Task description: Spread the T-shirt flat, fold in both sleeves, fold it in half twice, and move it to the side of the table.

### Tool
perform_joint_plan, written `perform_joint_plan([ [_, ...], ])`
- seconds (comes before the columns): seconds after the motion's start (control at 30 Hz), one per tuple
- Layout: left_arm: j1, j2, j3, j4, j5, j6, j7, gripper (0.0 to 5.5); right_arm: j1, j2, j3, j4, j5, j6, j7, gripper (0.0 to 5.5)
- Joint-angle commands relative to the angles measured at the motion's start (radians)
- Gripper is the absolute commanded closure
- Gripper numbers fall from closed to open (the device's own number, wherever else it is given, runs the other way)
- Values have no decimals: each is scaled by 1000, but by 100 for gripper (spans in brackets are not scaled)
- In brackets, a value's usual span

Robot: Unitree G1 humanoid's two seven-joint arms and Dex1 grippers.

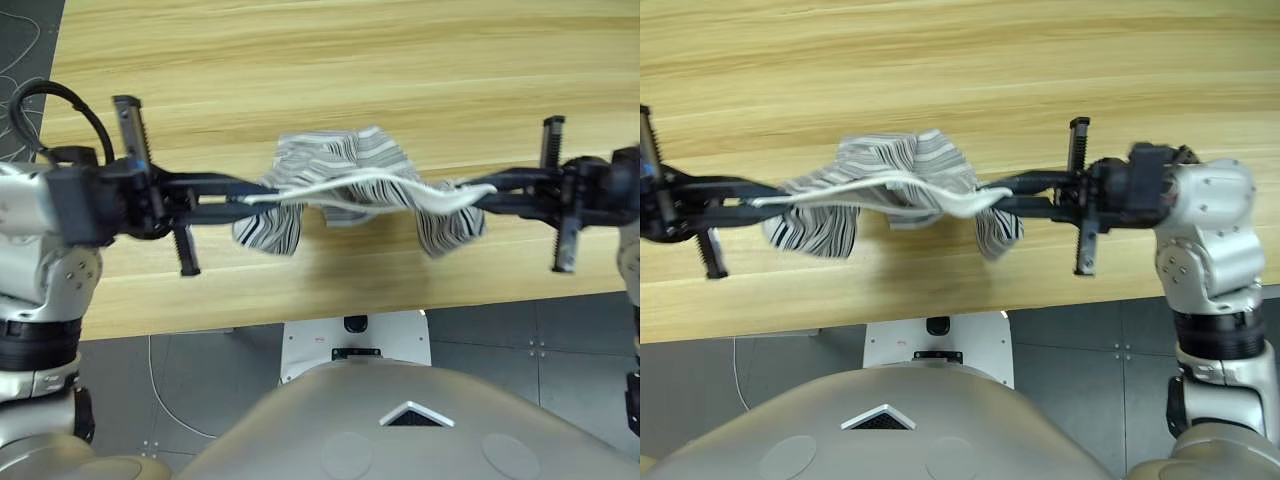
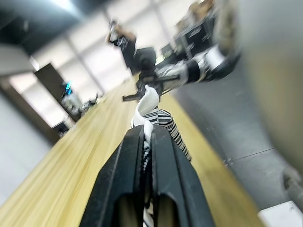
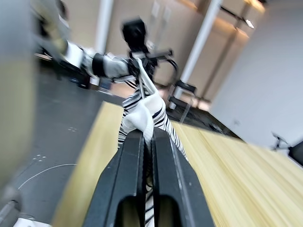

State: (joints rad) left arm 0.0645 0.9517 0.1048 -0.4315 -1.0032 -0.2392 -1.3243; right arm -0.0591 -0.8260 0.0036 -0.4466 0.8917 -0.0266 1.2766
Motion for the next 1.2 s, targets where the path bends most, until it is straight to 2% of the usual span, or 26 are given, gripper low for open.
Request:
perform_joint_plan([
  [0.03, -5, 1, 128, -78, -168, 124, -9, 540, -49, -51, -117, -107, 168, 115, -9, 537],
  [0.1, -44, -8, 160, -66, -216, 184, -7, 540, -114, -54, -155, -113, 237, 167, -20, 537],
  [0.17, -72, -6, 138, -51, -167, 233, -8, 540, -188, -46, -122, -86, 221, 225, -26, 537],
  [0.23, -145, -12, 53, -4, -38, 287, 40, 540, -277, -16, -40, -17, 102, 258, -49, 537],
  [0.27, -250, -49, -43, 88, 121, 318, 116, 540, -350, 23, 50, 86, -60, 245, -89, 537],
  [0.33, -518, -161, -240, 388, 438, 408, 278, 540, -529, 136, 241, 398, -375, 224, -184, 537],
  [0.4, -878, -315, -411, 925, 771, 387, 468, 540, -815, 304, 396, 950, -705, 176, -476, 537],
  [0.47, -1274, -386, -494, 1367, 1024, 276, 837, 540, -1179, 379, 424, 1379, -917, 57, -933, 537],
  [0.5, -1456, -376, -435, 1453, 1038, 200, 1021, 540, -1357, 347, 379, 1438, -972, -44, -1135, 537],
  [0.57, -1652, -326, -351, 1475, 1059, 59, 1225, 540, -1540, 276, 280, 1418, -1003, -197, -1338, 537],
  [0.6, -1695, -283, -290, 1430, 1063, -30, 1307, 540, -1557, 218, 223, 1332, -1042, -280, -1426, 537],
  [0.63, -1647, -242, -219, 1313, 1098, -159, 1379, 540, -1487, 178, 161, 1191, -1078, -367, -1457, 537],
  [0.67, -1508, -228, -161, 1149, 1151, -283, 1414, 540, -1336, 180, 129, 1036, -1096, -469, -1415, 537],
  [0.73, -1202, -263, -110, 913, 1219, -444, 1418, 540, -1030, 206, 179, 835, -1173, -604, -1353, 537],
  [0.77, -1003, -276, -197, 852, 1324, -528, 1422, 540, -849, 208, 319, 815, -1255, -701, -1304, 537],
  [0.8, -831, -272, -380, 898, 1406, -592, 1342, 540, -671, 202, 493, 871, -1288, -773, -1188, 537],
  [0.87, -595, -244, -697, 1074, 1478, -641, 1052, 540, -423, 195, 724, 1009, -1289, -811, -960, 537],
  [0.9, -531, -238, -784, 1175, 1473, -616, 875, 540, -350, 209, 762, 1066, -1225, -746, -819, 537],
  [0.97, -474, -267, -791, 1246, 1381, -525, 674, 540, -296, 211, 792, 1069, -1149, -673, -655, 537],
  [1.07, -418, -243, -798, 1164, 1232, -359, 362, 540, -240, 133, 808, 856, -923, -442, -318, 537],
  [1.13, -396, -228, -796, 1098, 1165, -307, 245, 540, -236, 90, 785, 787, -849, -366, -205, 537],
  [1.2, -396, -229, -788, 1082, 1138, -280, 190, 540, -232, 68, 756, 756, -838, -333, -171, 537],
])
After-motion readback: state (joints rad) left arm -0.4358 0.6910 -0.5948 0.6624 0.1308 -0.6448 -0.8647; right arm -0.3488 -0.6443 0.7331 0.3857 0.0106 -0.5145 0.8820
